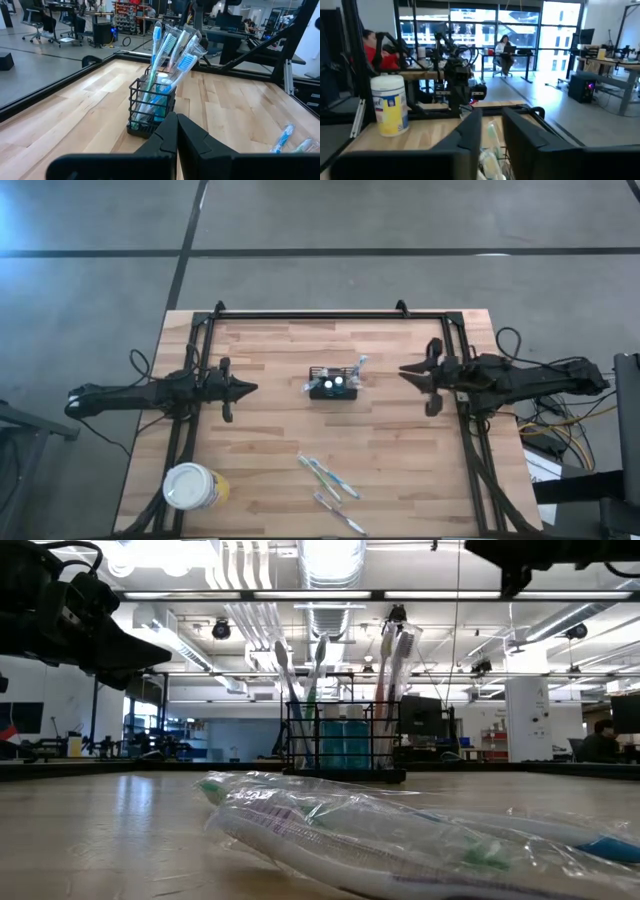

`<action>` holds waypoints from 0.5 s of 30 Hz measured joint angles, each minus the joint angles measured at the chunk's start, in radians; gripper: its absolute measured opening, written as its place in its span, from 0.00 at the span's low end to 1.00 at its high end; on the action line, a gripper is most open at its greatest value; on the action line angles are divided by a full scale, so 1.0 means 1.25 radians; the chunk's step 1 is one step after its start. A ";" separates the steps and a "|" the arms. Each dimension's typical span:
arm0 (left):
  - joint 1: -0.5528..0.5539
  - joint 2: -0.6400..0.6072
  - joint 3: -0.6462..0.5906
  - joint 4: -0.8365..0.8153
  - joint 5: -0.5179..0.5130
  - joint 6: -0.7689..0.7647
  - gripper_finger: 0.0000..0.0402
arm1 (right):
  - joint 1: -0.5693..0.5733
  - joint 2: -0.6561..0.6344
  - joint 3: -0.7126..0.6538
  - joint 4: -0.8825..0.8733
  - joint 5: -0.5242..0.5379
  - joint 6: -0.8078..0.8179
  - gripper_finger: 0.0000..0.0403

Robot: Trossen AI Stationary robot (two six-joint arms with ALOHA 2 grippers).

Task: Pick & Place toothbrushing station
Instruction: Put the blue toothbrush into the wire organizer

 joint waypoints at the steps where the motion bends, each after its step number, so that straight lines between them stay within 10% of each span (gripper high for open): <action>1: 0.000 0.000 0.000 0.000 0.000 0.000 0.01 | 0.004 -0.022 -0.003 -0.017 0.001 0.000 0.13; 15: 0.000 0.000 0.000 0.000 0.000 0.018 0.01 | 0.025 -0.296 -0.129 -0.059 -0.003 0.041 0.02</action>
